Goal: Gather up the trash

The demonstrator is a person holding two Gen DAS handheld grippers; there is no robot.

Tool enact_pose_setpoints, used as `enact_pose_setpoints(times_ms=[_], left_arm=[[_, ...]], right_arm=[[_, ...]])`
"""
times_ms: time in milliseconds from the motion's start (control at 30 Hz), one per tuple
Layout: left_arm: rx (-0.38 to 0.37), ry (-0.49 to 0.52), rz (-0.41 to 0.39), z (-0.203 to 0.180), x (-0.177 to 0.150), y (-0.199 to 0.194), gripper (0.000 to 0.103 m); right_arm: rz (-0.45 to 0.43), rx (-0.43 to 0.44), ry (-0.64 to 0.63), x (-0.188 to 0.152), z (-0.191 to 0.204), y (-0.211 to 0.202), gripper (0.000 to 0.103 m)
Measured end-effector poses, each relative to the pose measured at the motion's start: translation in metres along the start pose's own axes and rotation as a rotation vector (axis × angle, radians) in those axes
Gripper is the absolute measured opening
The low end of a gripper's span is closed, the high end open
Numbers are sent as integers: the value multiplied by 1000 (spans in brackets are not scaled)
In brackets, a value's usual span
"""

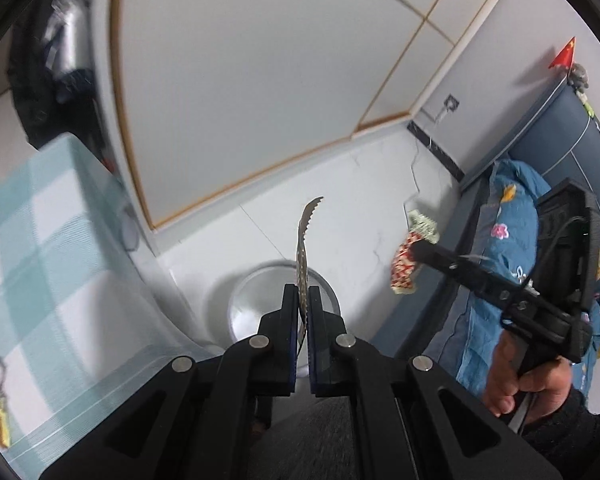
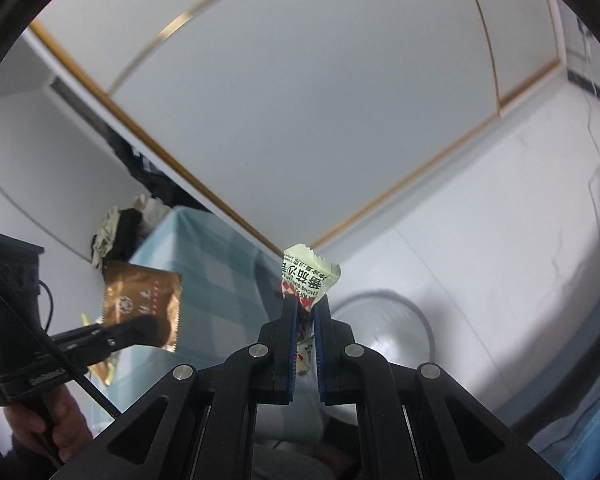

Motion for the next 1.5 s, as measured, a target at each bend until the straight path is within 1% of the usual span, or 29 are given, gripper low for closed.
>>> enact_pose_setpoints(times_ms=[167,333,533,633,833,967,1033,1100,1133,1300,1400,1500], left_arm=[[-14,11,74,-5,-5,29,0],[-21,-1,133,-6,-7,49,0],[-28,-3,200,-7,-11,73,0],[-40,-2,231,-10,-12,80,0],[-57,12,269,-15,-14,92,0],[-62,35,298,-17,-18,101,0],[-57,43,310,-17,-19,105,0],[-54,51,321,-16,-20,109,0],[-57,56,329,-17,-21,110,0],[-63,87,364,-23,-25,117,0],[-80,116,415,-27,-32,125,0],[-52,153,423,-27,-34,130,0]], right_arm=[[104,-10,63,-19,-28,41,7],[181,-27,114,-37,-51,71,7],[220,-38,132,-48,-61,88,10],[227,-33,144,-52,-72,82,11],[222,-33,153,-57,-78,75,26],[201,-40,161,-57,-79,67,39],[180,-43,162,-54,-80,60,47],[149,-55,164,-49,-81,52,64],[140,-57,167,-47,-81,49,66],[107,-59,180,-38,-81,41,69],[100,-62,189,-36,-82,39,71],[98,-65,197,-38,-84,38,71]])
Point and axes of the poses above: each gripper's, at about its wrist camera, not at the fingertips, and y roughly the way its jaws point, z to its left, x to its top, the point moved 9 cm from there along y, roughly the way its jaws point, and after that the axes turned 5 degrees about x, right-handed, at the moved point
